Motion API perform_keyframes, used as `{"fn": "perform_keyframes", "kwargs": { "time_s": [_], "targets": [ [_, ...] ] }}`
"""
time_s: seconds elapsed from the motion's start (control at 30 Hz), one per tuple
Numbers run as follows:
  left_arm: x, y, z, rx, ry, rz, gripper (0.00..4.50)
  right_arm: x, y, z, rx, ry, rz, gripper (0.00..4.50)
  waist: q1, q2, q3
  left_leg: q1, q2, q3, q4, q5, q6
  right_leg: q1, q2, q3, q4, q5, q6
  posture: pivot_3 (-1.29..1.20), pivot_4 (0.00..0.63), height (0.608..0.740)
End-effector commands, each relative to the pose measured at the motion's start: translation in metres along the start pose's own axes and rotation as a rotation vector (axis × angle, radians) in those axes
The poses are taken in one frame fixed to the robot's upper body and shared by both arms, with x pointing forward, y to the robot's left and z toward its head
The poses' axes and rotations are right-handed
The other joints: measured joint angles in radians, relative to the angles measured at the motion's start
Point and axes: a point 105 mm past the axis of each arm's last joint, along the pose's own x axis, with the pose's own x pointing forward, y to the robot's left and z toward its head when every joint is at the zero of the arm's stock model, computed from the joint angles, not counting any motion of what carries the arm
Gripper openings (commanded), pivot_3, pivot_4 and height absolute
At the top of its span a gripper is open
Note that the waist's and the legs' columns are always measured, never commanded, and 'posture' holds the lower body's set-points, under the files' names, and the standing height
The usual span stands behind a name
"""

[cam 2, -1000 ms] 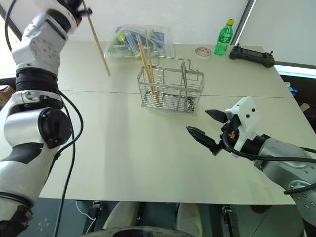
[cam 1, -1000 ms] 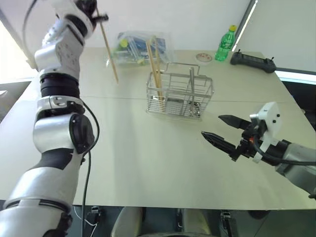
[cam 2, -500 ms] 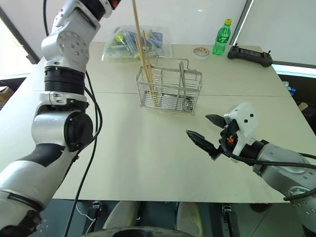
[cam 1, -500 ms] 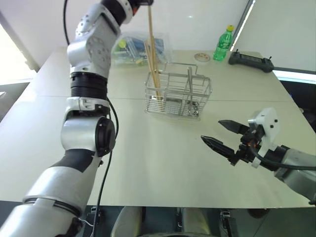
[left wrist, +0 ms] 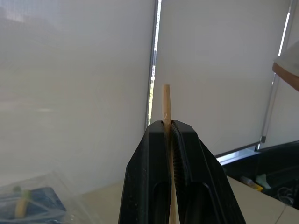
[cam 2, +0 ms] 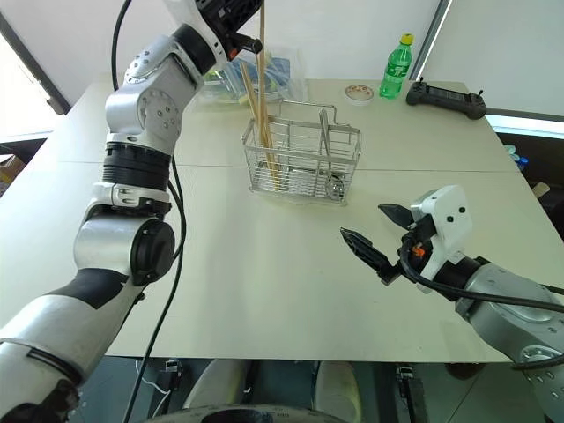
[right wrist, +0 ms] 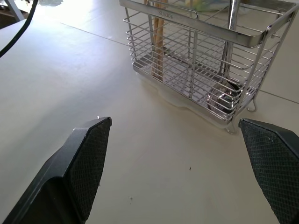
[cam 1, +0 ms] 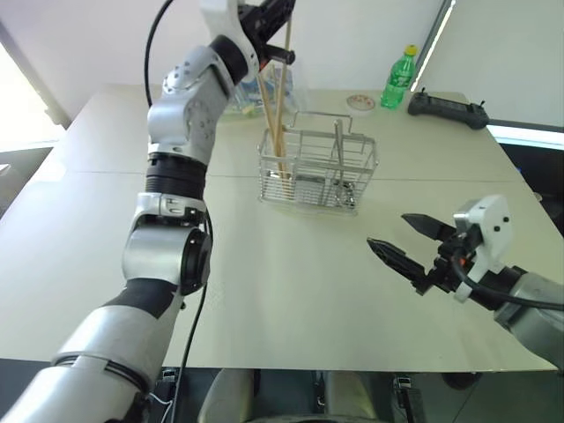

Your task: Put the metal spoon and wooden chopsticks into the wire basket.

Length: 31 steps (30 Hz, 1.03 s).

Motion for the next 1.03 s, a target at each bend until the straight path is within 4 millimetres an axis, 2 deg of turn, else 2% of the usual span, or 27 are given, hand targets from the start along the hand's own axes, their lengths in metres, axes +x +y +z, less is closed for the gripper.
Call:
{"fn": "perform_keyframes", "kwargs": {
  "time_s": [0.03, 0.2, 0.23, 0.4, 0.47, 0.6, 0.7, 0.77, 0.87, 0.93, 1.03],
  "targets": [
    [-0.001, -0.01, 0.006, 0.0, -0.013, -0.028, 1.48, -0.001, 0.001, 0.013, -0.031, -0.055, 0.005, 4.5, 0.0, 0.0, 0.0, 0.0, 0.0, 0.0, 0.0, 0.0, 0.0, 0.0, 0.0, 0.0, 0.0, 0.0, 0.0, 0.0, 0.15, 0.69],
    [-0.006, -0.007, 0.007, -0.041, -0.002, -0.002, 4.15, 0.002, -0.002, 0.015, -0.037, -0.055, 0.014, 4.5, 0.0, 0.0, 0.0, 0.0, 0.0, 0.0, 0.001, 0.0, 0.0, 0.0, 0.0, 0.0, 0.0, 0.0, 0.0, 0.0, 0.15, 0.69],
    [-0.008, -0.005, 0.007, -0.046, 0.002, 0.003, 4.48, 0.003, -0.002, 0.015, -0.038, -0.055, 0.016, 4.5, 0.0, 0.0, 0.0, 0.0, 0.0, 0.0, 0.001, 0.0, 0.0, 0.0, 0.0, 0.0, 0.0, 0.0, 0.0, 0.0, 0.15, 0.69],
    [-0.017, 0.012, 0.015, -0.08, 0.025, 0.055, 4.48, 0.006, -0.007, 0.02, -0.07, -0.056, 0.025, 4.5, -0.002, 0.0, 0.0, 0.0, 0.0, 0.0, 0.0, 0.0, 0.0, 0.0, 0.0, 0.0, 0.0, 0.0, 0.0, 0.0, 0.15, 0.69],
    [-0.026, 0.02, 0.023, -0.042, 0.071, 0.016, 4.48, 0.004, -0.014, 0.025, -0.101, -0.055, 0.021, 4.5, -0.008, 0.001, 0.0, 0.0, 0.0, 0.0, 0.001, 0.0, 0.0, 0.0, 0.001, 0.0, 0.001, 0.0, 0.0, 0.0, 0.15, 0.69],
    [-0.06, 0.029, 0.034, 0.111, 0.206, -0.159, 4.48, -0.003, -0.036, 0.042, -0.164, -0.052, -0.003, 4.5, -0.025, 0.002, 0.001, 0.0, 0.0, 0.0, -0.001, 0.0, 0.0, -0.001, 0.002, 0.0, 0.002, 0.0, -0.001, 0.0, 0.15, 0.69],
    [-0.089, 0.033, 0.027, 0.25, 0.334, -0.276, 4.48, -0.009, -0.054, 0.051, -0.198, -0.043, -0.026, 4.5, -0.029, 0.003, 0.001, 0.0, 0.0, 0.001, -0.001, 0.0, 0.0, -0.001, 0.001, 0.001, 0.001, 0.0, -0.001, 0.0, 0.15, 0.69],
    [-0.126, 0.036, 0.015, 0.334, 0.473, -0.395, 4.48, -0.013, -0.072, 0.057, -0.217, -0.029, -0.054, 4.5, -0.029, 0.006, 0.0, 0.0, 0.001, 0.001, -0.001, 0.0, 0.0, -0.001, 0.001, 0.001, 0.0, 0.0, -0.001, 0.0, 0.15, 0.69],
    [-0.165, 0.033, 0.004, 0.373, 0.616, -0.512, 4.48, -0.017, -0.089, 0.06, -0.238, -0.009, -0.062, 4.5, -0.03, 0.007, 0.0, 0.0, 0.002, 0.001, -0.002, 0.0, 0.0, -0.002, 0.0, 0.001, 0.0, -0.002, -0.004, 0.0, 0.15, 0.69],
    [-0.18, 0.031, -0.004, 0.371, 0.674, -0.542, 4.48, -0.016, -0.094, 0.06, -0.241, -0.005, -0.055, 4.5, -0.026, 0.007, 0.0, -0.001, 0.003, 0.001, -0.001, 0.0, 0.0, -0.002, 0.0, 0.001, 0.0, -0.002, -0.005, 0.0, 0.15, 0.69],
    [-0.189, 0.03, -0.014, 0.395, 0.71, -0.534, 4.48, -0.011, -0.094, 0.059, -0.239, -0.007, -0.032, 4.5, -0.023, 0.007, 0.0, -0.001, 0.003, 0.0, -0.001, 0.0, 0.0, -0.001, -0.001, 0.001, 0.0, -0.003, -0.005, 0.0, 0.15, 0.69]
  ]
}}
